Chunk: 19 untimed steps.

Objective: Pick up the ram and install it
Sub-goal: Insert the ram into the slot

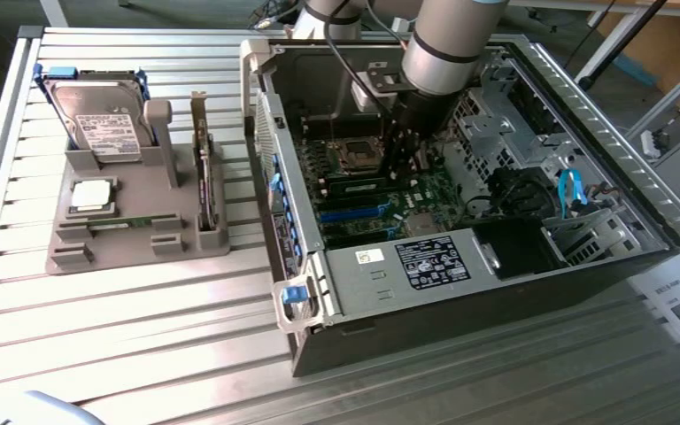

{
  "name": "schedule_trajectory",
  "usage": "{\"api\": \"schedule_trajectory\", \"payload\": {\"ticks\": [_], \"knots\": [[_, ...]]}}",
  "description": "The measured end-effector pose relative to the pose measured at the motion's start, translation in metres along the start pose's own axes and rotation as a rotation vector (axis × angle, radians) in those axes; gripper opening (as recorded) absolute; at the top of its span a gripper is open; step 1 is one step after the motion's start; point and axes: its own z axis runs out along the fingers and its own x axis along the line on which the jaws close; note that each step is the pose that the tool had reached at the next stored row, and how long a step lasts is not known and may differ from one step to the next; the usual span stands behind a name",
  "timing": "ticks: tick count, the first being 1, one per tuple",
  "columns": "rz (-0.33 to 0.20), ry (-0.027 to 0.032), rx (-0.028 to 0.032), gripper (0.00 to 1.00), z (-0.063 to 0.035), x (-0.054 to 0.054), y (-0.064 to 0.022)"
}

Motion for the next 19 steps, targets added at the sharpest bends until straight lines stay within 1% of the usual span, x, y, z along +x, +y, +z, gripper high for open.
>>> {"api": "schedule_trajectory", "payload": {"ticks": [7,19], "knots": [[0.000,0.0001,-0.0001,0.31,-0.0104,0.000,0.0000],[0.000,0.0001,-0.0001,0.31,-0.0320,0.000,0.0000]]}}
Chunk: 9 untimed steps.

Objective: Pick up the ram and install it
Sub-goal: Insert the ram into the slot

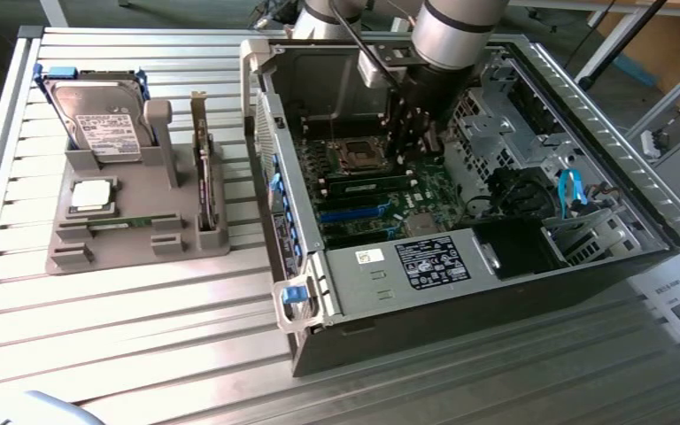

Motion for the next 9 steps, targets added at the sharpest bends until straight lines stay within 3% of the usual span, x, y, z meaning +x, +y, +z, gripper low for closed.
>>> {"api": "schedule_trajectory", "payload": {"ticks": [9], "knots": [[0.000,-0.0001,0.0001,0.31,-0.0133,0.000,0.0000]]}}
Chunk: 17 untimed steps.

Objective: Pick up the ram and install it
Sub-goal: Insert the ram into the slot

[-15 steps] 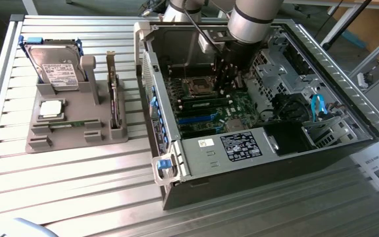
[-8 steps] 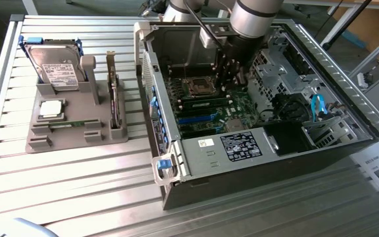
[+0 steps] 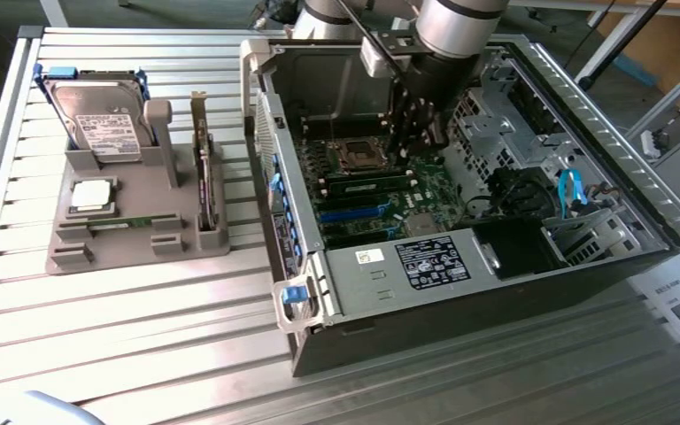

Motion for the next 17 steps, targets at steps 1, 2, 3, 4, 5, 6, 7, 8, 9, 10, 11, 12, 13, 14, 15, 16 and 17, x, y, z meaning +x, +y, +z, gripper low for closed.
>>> {"api": "schedule_trajectory", "payload": {"ticks": [1,2,3,4,5,6,7,8,9,10,11,12,13,14,15,16,17], "knots": [[0.000,0.0001,-0.0001,0.31,-0.0018,0.000,0.0000],[0.000,0.0001,0.0000,0.31,-0.0038,0.000,0.0000],[0.000,0.0000,0.0000,0.31,-0.0056,0.000,0.0000],[0.000,-0.0001,0.0000,0.31,-0.0073,0.000,0.0000],[0.000,0.0000,-0.0001,0.31,-0.0091,0.000,0.0000],[0.000,0.0000,-0.0001,0.31,-0.0108,0.000,0.0000],[0.000,0.0000,0.0000,0.31,-0.0125,0.000,0.0000],[0.000,0.0000,0.0000,0.31,-0.0141,0.000,0.0000],[0.000,0.0000,0.0000,0.31,-0.0159,0.000,0.0000],[0.000,-0.0001,-0.0001,0.31,-0.0175,0.000,0.0000],[0.000,0.0000,-0.0001,0.31,-0.0192,0.000,0.0000],[0.000,0.0000,0.0000,0.31,-0.0206,0.000,0.0000],[0.000,0.0000,0.0000,0.31,-0.0221,0.000,0.0000],[0.000,0.0001,0.0000,0.31,-0.0238,0.000,0.0000],[0.000,0.0001,0.0000,0.31,-0.0253,0.000,0.0000],[0.000,0.0000,0.0000,0.31,-0.0271,0.000,0.0000],[0.000,0.0000,0.0000,0.31,-0.0286,0.000,0.0000]]}}
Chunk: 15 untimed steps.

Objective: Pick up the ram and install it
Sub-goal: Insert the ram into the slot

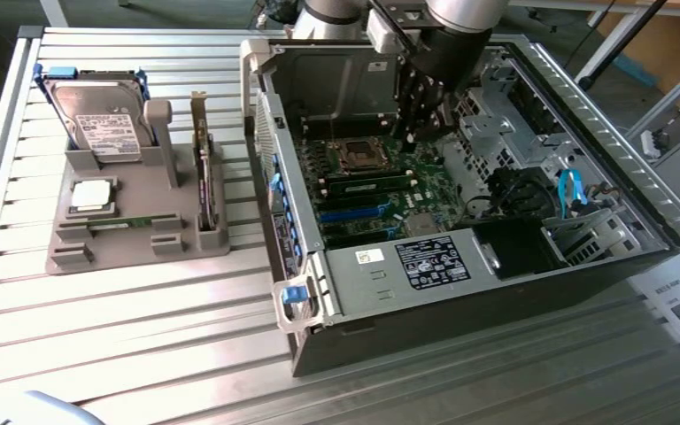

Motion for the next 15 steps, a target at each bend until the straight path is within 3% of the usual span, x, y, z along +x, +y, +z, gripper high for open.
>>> {"api": "schedule_trajectory", "payload": {"ticks": [12,15], "knots": [[0.000,-0.0001,0.0000,0.31,-0.0185,0.000,0.0000],[0.000,0.0000,0.0000,0.31,-0.0324,0.000,0.0000]]}}
